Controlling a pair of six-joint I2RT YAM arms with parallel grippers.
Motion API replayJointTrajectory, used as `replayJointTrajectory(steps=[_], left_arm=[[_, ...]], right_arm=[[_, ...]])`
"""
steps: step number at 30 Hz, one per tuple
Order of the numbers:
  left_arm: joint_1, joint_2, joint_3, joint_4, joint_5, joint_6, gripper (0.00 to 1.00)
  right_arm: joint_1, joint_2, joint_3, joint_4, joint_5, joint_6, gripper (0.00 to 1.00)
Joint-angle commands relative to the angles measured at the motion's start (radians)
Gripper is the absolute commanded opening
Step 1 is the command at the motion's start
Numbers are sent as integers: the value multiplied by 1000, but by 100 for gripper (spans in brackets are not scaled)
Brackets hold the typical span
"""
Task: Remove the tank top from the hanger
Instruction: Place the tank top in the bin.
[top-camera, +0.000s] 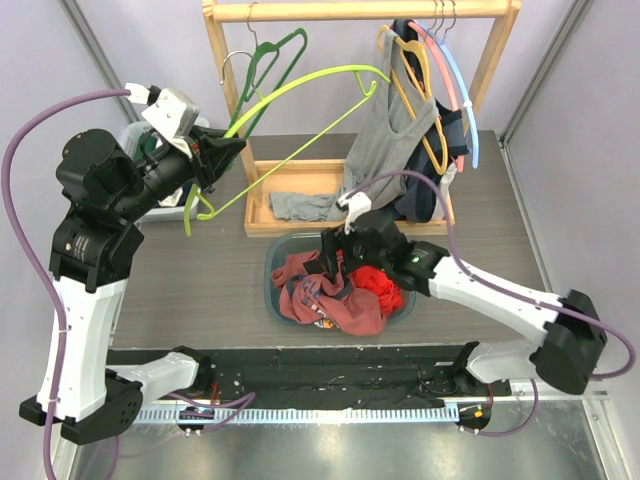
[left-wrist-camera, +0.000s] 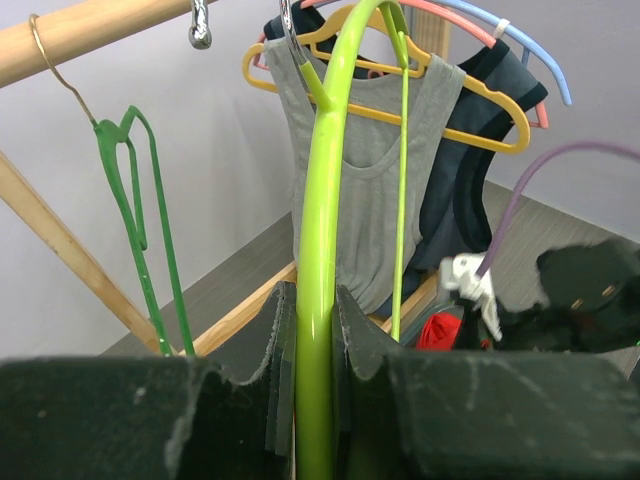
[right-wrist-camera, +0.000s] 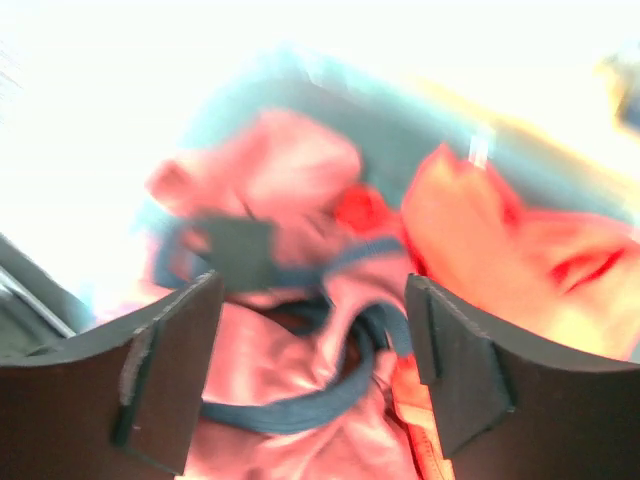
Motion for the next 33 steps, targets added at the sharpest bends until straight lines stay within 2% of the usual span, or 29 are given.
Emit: replayJointTrajectory(steps=[1,6,10,17,18,21,24,26,33], left_arm=[[3,-18,12,48,19,2,0],[3,-16,9,45,22,2,0],[3,-13,15,44,22,2,0],[3,-7,19,44,25,4,0],[3,-4,19,44,26,2,0],[3,1,29,44,31,-1,0],[5,5,30,44,35,-2,0],[3,5,30,42,35,-4,0],[3,5,35,44,34,2,0]], right_arm=[[-3,-109,149,-62,23,-27,89],[-3,-201,165,-76,-51,-33,94],[3,-298,50,44,-371,-2,64],[54,-320,-58,44,-569,10,62],[55,-317,-62,51,-600,14,59],[57,-281,-70,88,-730,39,40],[69,-215,-72,90,-784,28,28],[77,-185,-82,105,-784,24,26],[46,-51,-79,157,-717,-13,9]])
